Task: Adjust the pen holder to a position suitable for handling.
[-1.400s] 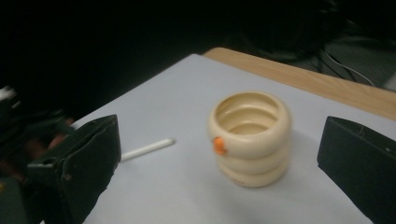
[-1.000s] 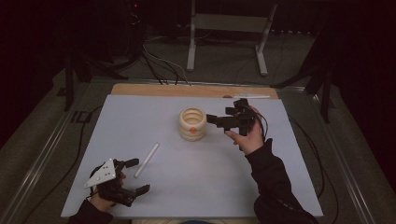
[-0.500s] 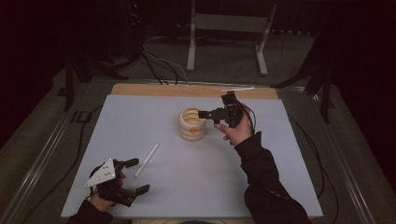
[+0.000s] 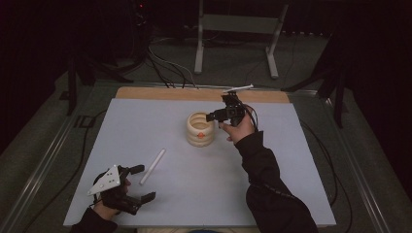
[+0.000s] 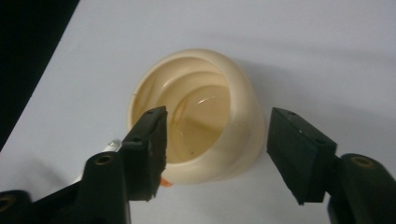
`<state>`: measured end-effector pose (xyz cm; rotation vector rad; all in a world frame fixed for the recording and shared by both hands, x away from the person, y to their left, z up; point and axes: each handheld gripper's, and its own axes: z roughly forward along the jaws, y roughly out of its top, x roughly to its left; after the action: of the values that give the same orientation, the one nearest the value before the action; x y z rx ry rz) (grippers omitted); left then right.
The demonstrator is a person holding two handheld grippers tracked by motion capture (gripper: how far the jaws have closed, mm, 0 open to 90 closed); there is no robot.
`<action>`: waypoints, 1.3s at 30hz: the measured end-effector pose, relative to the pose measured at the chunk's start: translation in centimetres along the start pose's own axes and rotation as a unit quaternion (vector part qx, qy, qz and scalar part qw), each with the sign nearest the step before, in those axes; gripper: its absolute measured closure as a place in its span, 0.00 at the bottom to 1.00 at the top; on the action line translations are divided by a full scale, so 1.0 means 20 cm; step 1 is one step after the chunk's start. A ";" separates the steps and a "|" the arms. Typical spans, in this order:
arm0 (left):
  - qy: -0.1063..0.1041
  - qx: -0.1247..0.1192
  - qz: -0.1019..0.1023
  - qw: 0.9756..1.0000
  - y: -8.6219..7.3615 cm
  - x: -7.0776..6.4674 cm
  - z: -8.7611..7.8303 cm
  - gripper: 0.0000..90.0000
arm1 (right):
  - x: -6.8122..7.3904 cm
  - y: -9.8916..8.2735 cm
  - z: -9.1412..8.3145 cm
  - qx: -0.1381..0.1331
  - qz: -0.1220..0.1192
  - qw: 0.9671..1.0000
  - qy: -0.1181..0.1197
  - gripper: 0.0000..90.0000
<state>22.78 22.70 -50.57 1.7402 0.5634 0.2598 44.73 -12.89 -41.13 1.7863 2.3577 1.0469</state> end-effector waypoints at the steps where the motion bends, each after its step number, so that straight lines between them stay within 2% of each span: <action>1: 0.000 0.001 0.000 1.000 0.00 0.00 0.00 0.00 | 0.00 0.01 0.01 0.002 0.003 1.000 -0.003 0.44; 5: 0.000 0.000 0.000 1.000 0.00 0.00 0.00 0.00 | 0.00 0.02 0.03 0.010 0.003 1.000 -0.011 0.45; 6: 0.000 0.000 0.000 1.000 0.00 0.00 0.00 0.00 | 0.00 0.03 0.05 0.015 0.010 1.000 -0.014 0.47; 17: -0.002 0.000 0.000 1.000 0.00 0.00 0.00 0.00 | -0.02 0.04 0.15 0.042 0.025 0.998 -0.039 0.56; 24: -0.003 0.003 0.000 1.000 0.00 0.00 0.00 0.00 | -0.01 0.05 0.20 0.058 0.036 0.996 -0.050 0.70; 26: -0.003 0.003 0.001 1.000 0.00 0.00 0.00 0.00 | 0.00 0.05 0.21 0.061 0.033 0.996 -0.062 0.72; 29: -0.002 0.002 -0.001 1.000 0.00 0.00 0.00 0.00 | 0.01 0.05 0.20 0.060 0.034 0.995 -0.074 0.78; 33: -0.003 0.004 0.001 1.000 0.00 0.00 0.00 0.00 | 0.02 0.05 0.18 0.056 0.019 0.994 -0.089 0.80; 39: -0.002 0.005 0.001 1.000 0.00 0.00 0.01 0.00 | 0.00 0.03 0.12 0.064 0.003 0.994 -0.092 0.80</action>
<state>22.80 22.60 -50.62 1.7503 0.5595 0.2552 46.21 -11.52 -42.67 1.8414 2.3568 0.7099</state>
